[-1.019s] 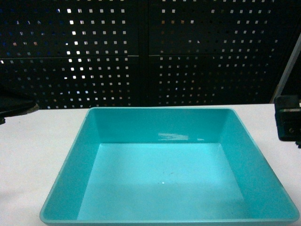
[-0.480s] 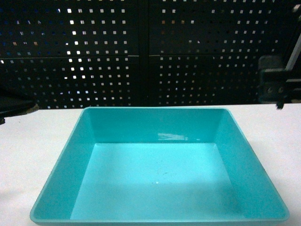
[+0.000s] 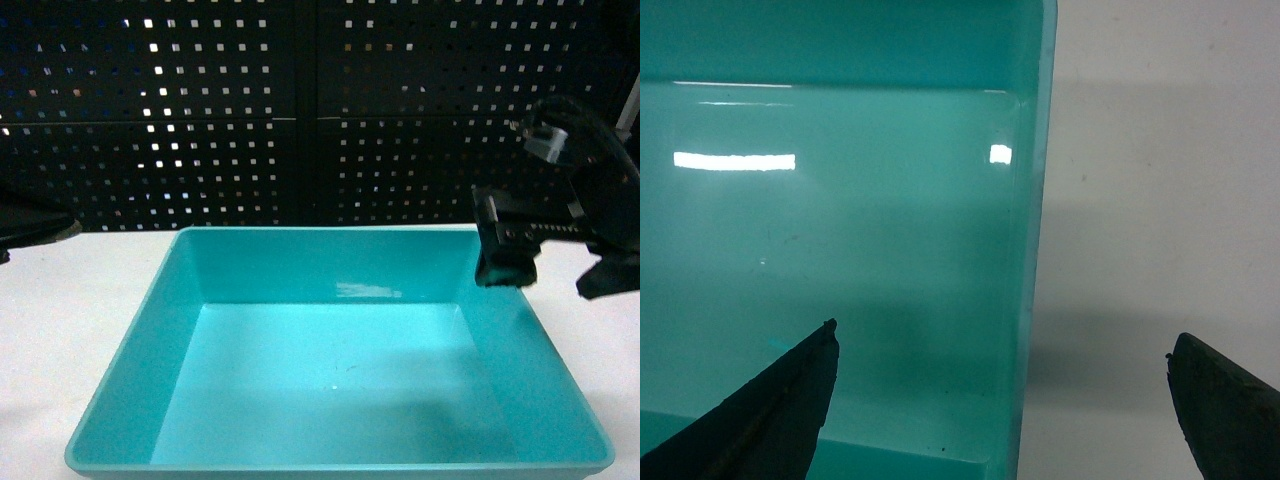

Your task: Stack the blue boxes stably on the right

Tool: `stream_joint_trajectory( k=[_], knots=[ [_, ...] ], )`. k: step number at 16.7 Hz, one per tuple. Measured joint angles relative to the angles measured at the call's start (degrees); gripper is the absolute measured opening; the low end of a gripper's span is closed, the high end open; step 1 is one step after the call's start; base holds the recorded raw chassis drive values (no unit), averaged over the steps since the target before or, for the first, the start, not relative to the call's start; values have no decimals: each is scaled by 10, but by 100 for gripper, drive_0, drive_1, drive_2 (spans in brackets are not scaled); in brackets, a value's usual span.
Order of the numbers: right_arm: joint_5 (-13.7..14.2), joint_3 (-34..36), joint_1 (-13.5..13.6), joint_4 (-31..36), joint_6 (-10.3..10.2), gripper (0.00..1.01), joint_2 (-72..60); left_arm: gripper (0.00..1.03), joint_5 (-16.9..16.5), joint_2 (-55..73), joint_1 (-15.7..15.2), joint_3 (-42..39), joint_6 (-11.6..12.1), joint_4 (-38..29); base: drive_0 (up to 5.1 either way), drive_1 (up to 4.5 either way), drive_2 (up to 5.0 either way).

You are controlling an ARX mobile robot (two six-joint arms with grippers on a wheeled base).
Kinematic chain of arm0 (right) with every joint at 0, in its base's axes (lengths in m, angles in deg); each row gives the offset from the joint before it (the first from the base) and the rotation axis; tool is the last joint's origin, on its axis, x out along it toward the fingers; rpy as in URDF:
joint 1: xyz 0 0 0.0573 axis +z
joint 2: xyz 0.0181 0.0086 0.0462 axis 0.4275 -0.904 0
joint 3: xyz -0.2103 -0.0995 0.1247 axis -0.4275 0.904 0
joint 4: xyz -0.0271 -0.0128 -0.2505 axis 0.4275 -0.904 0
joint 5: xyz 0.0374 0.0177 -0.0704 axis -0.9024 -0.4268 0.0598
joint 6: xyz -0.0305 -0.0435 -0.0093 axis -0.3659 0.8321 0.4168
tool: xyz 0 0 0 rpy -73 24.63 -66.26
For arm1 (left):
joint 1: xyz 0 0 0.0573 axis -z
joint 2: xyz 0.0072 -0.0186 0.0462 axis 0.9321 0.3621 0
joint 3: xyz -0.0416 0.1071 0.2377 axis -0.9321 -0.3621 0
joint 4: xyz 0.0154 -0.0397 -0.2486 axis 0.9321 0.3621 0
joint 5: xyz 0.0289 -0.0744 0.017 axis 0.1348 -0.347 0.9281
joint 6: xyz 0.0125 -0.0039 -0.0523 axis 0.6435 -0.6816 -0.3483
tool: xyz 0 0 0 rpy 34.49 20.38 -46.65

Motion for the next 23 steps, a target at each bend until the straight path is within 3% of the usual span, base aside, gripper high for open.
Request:
stream_joint_trajectory(
  k=[2,8,11,13,16,20,23],
  knots=[
    [16,-19,0,-11,12,98,-12,98,0,0,1,0,0,0,0,0,0],
    [18,-17,-1,-10,14,98,-12,98,0,0,0,0,0,0,0,0,0],
    [2,-45,-2,-77,18,98,-50,98,0,0,0,0,0,0,0,0,0],
    [29,-49,-1,-66,49,98,-80,98,0,0,0,0,0,0,0,0,0],
    [35,-105,4,-118,76,98,-94,98,0,0,0,0,0,0,0,0,0],
    [9,-136,7,-174,40,98,-170,98,0,0,0,0,0,0,0,0,0],
    [17,-136,7,-151,37,98,-174,98,0,0,0,0,0,0,0,0,0]
  ],
)
